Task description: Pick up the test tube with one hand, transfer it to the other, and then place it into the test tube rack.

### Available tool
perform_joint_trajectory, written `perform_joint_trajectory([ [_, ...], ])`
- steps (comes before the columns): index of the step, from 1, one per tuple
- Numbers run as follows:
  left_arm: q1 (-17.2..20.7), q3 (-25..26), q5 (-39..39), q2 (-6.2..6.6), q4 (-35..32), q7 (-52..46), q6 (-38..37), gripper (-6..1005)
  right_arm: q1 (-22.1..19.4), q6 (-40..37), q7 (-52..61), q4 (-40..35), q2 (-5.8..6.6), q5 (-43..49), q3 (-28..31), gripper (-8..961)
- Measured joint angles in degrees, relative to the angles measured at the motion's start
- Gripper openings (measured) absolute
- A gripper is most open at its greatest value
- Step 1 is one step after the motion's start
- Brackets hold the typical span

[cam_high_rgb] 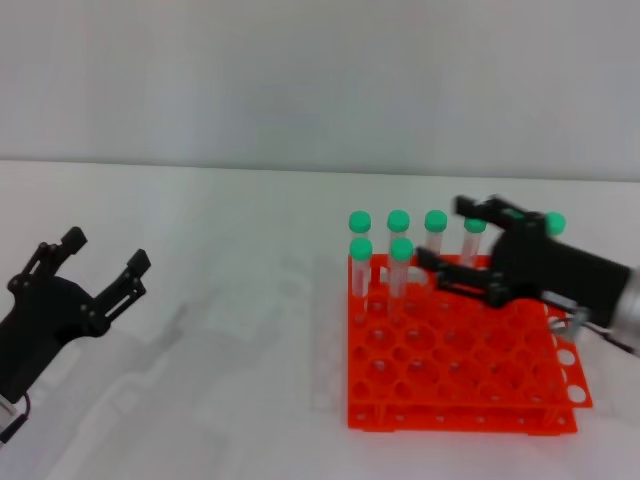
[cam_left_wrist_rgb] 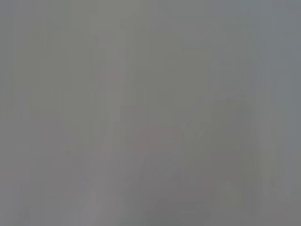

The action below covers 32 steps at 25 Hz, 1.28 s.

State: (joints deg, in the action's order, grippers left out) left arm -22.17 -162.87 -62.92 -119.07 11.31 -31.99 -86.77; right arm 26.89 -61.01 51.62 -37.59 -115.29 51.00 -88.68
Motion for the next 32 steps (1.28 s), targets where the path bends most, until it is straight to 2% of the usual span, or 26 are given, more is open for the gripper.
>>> perform_joint_trajectory([
  [4, 0.2, 0.01, -2.25, 0.06, 0.08, 0.31, -0.27, 890, -5.82, -6.78, -2.44, -0.55, 0.13, -0.04, 8.47, 843],
  [9, 0.2, 0.0, -6.04, -0.02, -0.38, 2.39, -0.31, 889, -11.48, -16.96, -4.75, 4.24, 0.37, -0.05, 21.9, 844],
  [10, 0.2, 0.01, -6.93, -0.04, -0.38, 2.66, -0.32, 889, -12.48, -20.39, -5.98, 7.45, 0.44, -0.06, 26.91, 844],
  [11, 0.22, 0.01, -7.55, -0.06, -0.39, 2.85, -0.32, 889, -12.48, -20.39, -5.98, 7.45, 0.44, -0.06, 26.91, 843],
  [13, 0.23, 0.01, -8.39, -0.06, -0.4, 2.94, -0.34, 889, -13.58, -23.87, -8.61, 11.95, 0.52, -0.07, 32.75, 842],
  [16, 0.14, 0.01, -9.86, -0.08, -0.44, 2.97, -0.53, 889, -14.6, -26.43, -11.99, 16.21, 0.56, -0.09, 37.95, 841],
  [19, 0.19, 0.01, -11.62, -0.1, -0.58, 2.99, -0.6, 889, -14.93, -27.98, -14.71, 19.56, 0.57, -0.14, 40.59, 841],
  [25, -0.4, 0.0, -12.43, -0.1, -0.6, 3.43, -0.6, 890, -14.48, -27.94, -20.13, 25.24, 0.6, -0.14, 41.07, 841],
  [32, -0.5, 0.01, -12.6, -0.03, -1.43, 3.46, -0.59, 890, -14.18, -27.89, -22.52, 26.33, 0.55, -0.33, 41.12, 841],
])
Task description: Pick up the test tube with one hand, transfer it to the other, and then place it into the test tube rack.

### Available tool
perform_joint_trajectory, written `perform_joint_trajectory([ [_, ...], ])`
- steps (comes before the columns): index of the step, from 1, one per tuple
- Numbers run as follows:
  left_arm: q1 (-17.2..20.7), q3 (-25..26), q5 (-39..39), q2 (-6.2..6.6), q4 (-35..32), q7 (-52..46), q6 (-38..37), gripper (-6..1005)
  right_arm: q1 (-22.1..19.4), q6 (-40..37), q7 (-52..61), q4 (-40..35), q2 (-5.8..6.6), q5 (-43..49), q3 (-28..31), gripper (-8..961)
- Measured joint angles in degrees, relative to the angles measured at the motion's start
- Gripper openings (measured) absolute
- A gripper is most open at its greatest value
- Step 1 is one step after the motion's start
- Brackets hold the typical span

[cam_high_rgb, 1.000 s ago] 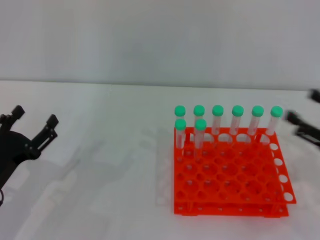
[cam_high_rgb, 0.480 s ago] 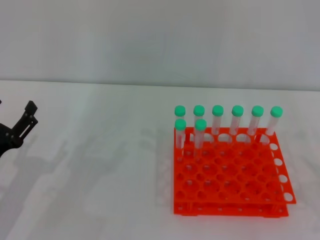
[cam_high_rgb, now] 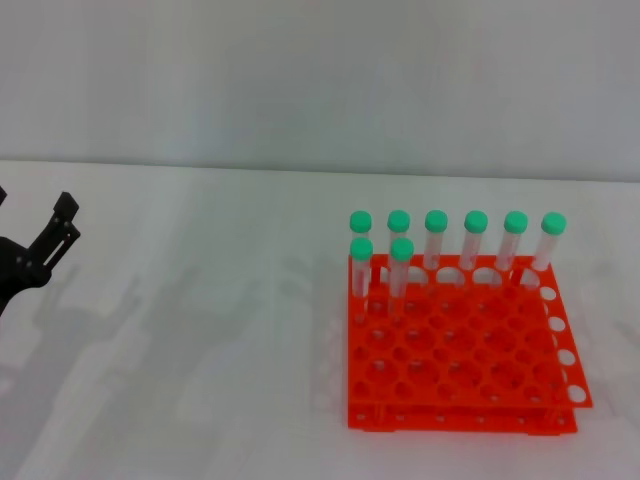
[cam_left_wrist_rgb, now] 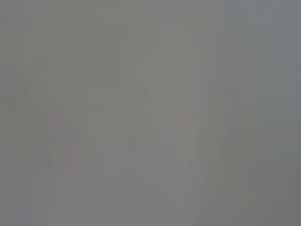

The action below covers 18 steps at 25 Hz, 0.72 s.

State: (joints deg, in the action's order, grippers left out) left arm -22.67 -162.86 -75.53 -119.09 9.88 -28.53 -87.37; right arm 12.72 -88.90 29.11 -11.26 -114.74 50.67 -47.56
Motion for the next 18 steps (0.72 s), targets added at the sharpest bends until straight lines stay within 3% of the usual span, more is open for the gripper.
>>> perform_joint_trajectory([
  [18, -0.44, 0.0, -1.59, -0.08, -1.36, 0.89, 0.11, 890, 1.06, 1.31, -1.32, 1.25, -0.22, -2.05, 0.41, 842],
])
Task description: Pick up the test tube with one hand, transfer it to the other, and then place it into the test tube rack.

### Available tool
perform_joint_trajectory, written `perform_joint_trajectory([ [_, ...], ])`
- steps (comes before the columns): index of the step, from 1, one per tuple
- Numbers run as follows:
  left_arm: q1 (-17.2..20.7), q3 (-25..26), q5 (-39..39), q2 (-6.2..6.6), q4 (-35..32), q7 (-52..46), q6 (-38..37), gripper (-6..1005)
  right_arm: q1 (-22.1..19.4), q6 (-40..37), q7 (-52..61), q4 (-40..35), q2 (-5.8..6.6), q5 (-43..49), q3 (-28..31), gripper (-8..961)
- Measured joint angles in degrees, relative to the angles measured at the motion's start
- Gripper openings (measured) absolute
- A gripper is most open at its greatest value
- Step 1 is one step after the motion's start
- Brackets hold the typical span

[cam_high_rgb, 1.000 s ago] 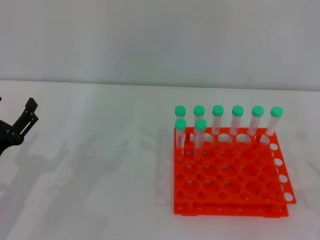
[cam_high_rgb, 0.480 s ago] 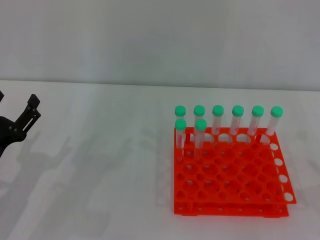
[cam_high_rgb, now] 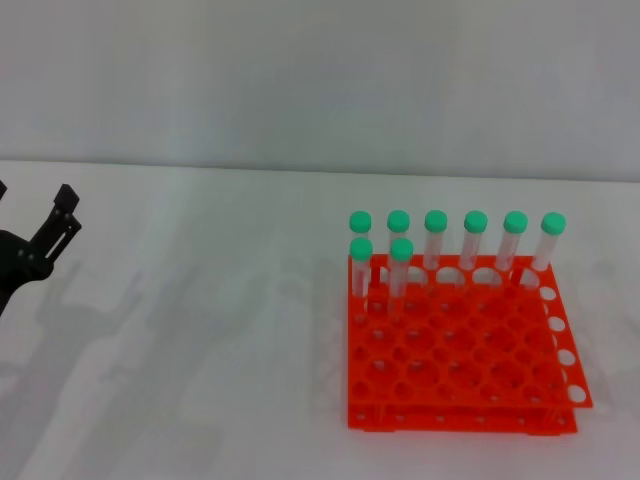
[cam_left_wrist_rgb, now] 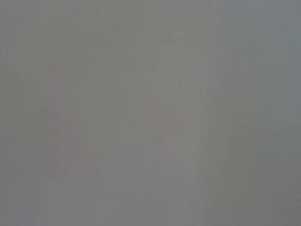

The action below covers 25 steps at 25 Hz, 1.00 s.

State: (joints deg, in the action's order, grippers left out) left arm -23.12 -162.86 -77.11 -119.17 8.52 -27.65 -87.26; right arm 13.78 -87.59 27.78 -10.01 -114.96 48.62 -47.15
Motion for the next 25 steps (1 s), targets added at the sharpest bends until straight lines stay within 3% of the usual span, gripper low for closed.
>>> perform_joint_trajectory([
  [25, 0.78, 0.0, 0.01, -0.1, -3.08, 0.81, -1.03, 889, 0.48, -0.52, -0.21, 2.17, -0.07, -0.01, 0.21, 841],
])
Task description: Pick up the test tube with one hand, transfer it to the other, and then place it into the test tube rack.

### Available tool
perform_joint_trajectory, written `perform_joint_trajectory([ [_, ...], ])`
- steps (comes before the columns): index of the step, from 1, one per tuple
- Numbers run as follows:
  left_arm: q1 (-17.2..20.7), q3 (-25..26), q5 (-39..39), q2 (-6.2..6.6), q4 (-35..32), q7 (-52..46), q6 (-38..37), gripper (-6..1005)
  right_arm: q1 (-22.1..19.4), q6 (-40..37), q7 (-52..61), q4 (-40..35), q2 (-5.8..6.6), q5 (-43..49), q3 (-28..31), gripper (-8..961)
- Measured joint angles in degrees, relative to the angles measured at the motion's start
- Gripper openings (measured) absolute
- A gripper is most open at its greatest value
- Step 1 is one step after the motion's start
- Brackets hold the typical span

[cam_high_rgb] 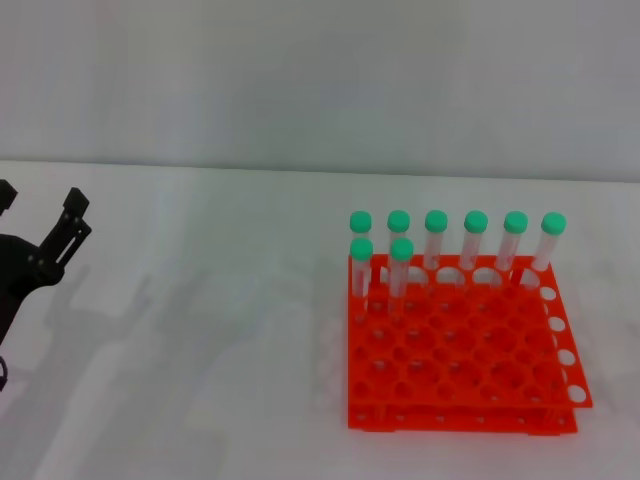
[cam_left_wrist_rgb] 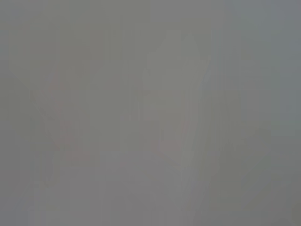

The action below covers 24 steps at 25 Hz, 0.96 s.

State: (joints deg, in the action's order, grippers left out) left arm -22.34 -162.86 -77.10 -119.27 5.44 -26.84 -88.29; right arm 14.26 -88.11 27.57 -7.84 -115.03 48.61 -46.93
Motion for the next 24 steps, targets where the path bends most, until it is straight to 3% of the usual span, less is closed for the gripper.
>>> perform_joint_trajectory([
  [24, 0.34, 0.0, 0.36, 0.01, -1.43, 0.04, -1.03, 889, -0.1, -3.49, 0.05, 0.22, 0.07, 0.0, -0.17, 841],
])
